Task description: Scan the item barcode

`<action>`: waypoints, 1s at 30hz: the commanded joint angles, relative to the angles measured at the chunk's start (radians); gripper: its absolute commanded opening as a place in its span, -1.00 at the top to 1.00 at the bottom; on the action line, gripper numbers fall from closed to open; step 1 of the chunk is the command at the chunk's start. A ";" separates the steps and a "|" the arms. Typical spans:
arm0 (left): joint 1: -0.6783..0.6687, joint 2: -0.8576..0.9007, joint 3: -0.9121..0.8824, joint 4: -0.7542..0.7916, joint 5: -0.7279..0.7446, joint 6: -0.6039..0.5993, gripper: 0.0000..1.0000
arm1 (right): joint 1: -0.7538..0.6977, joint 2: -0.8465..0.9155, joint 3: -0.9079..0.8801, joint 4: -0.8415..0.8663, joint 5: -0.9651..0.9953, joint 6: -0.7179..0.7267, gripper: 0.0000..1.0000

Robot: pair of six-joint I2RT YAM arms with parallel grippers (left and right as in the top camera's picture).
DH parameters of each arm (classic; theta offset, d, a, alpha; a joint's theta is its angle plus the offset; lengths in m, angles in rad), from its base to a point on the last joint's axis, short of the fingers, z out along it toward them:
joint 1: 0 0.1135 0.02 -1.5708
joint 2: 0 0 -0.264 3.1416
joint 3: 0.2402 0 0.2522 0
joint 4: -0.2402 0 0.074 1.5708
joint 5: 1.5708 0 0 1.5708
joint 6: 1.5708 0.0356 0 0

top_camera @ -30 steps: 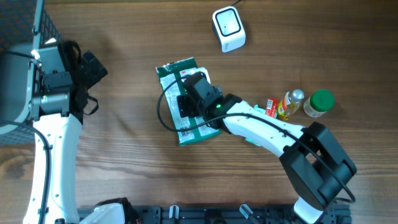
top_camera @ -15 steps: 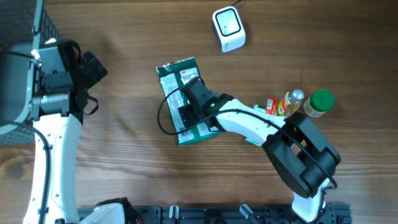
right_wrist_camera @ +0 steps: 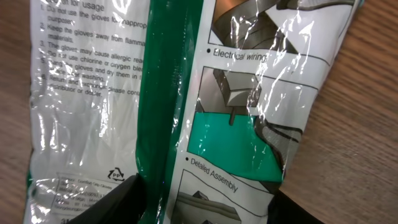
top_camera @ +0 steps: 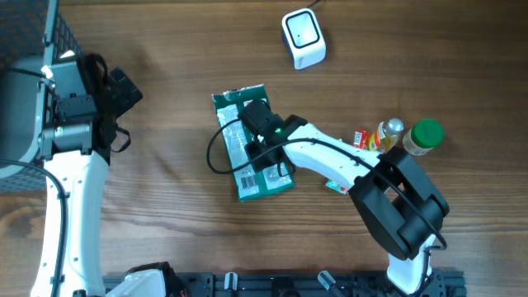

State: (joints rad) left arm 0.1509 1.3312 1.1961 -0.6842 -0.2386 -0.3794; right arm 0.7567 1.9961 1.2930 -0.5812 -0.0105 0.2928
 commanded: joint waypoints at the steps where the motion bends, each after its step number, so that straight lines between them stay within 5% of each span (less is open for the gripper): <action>1: 0.004 -0.001 0.003 0.003 -0.005 0.008 -1.00 | 0.001 0.021 0.046 -0.008 -0.064 0.000 -0.14; 21: 0.004 -0.001 0.003 0.003 -0.005 0.008 -1.00 | 0.002 0.075 0.041 -0.042 -0.071 0.032 -0.34; 30: 0.004 -0.001 0.004 0.003 -0.005 0.008 -1.00 | 0.001 0.069 0.050 -0.043 -0.117 0.022 0.74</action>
State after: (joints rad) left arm 0.1509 1.3312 1.1961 -0.6842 -0.2386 -0.3798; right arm 0.7567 2.0350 1.3327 -0.6163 -0.0925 0.3161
